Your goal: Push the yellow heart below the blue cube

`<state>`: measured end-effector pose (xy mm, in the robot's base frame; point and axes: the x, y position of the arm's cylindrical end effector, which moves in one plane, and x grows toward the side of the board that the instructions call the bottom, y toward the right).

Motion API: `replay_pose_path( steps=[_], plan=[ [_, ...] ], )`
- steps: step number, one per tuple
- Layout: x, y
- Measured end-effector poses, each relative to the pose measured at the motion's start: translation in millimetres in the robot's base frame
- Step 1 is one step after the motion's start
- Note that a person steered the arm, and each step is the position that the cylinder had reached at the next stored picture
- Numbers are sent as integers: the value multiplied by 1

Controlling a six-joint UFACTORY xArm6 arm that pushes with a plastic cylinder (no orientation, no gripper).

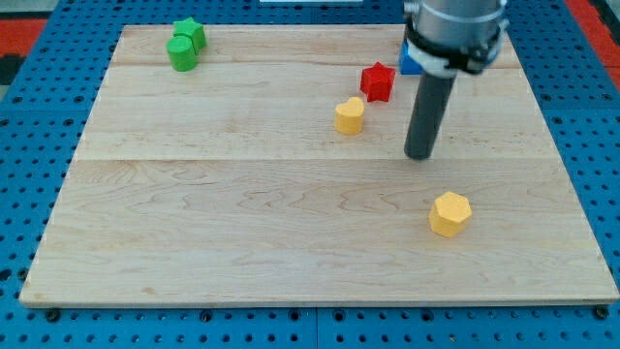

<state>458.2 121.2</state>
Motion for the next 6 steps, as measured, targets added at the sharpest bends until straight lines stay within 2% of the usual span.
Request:
replay_pose_path(
  steps=[1,2,4,6],
  plan=[
    [16,-29],
    [-27,-33],
    [-67,-103],
    [-105,4]
  ],
)
